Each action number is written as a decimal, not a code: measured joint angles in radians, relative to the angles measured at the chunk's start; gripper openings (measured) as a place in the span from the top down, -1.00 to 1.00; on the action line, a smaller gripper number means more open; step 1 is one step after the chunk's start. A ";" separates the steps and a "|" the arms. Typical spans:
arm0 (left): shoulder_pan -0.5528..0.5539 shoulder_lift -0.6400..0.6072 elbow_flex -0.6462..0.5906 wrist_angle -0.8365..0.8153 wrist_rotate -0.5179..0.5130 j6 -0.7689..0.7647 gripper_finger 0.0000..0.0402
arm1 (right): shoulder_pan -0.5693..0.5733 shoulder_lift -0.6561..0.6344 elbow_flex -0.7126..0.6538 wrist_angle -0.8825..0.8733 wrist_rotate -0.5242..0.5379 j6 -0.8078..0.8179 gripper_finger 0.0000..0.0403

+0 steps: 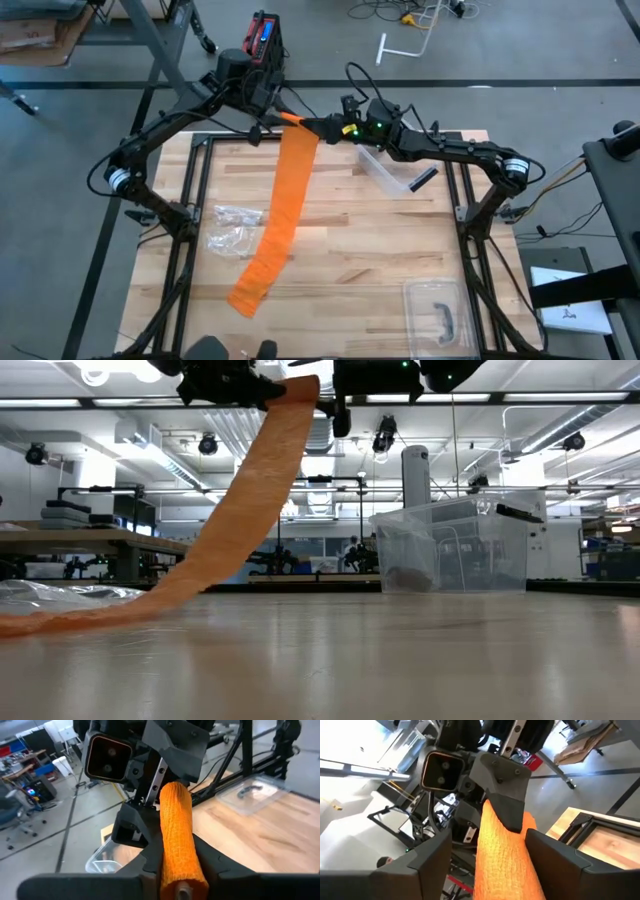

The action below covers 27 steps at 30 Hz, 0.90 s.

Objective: Roll bandage
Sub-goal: Roll the orange bandage on the table

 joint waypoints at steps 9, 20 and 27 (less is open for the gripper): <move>-0.019 -0.031 0.000 0.016 -0.031 -0.011 0.76 | 0.005 0.001 0.000 -0.016 0.014 -0.046 -0.26; -0.025 -0.056 0.001 -0.002 -0.047 -0.031 0.76 | 0.003 0.002 -0.001 0.021 0.025 -0.053 -0.23; -0.040 -0.057 0.001 -0.003 -0.122 -0.011 0.76 | 0.003 0.002 -0.001 0.032 0.034 -0.040 -0.27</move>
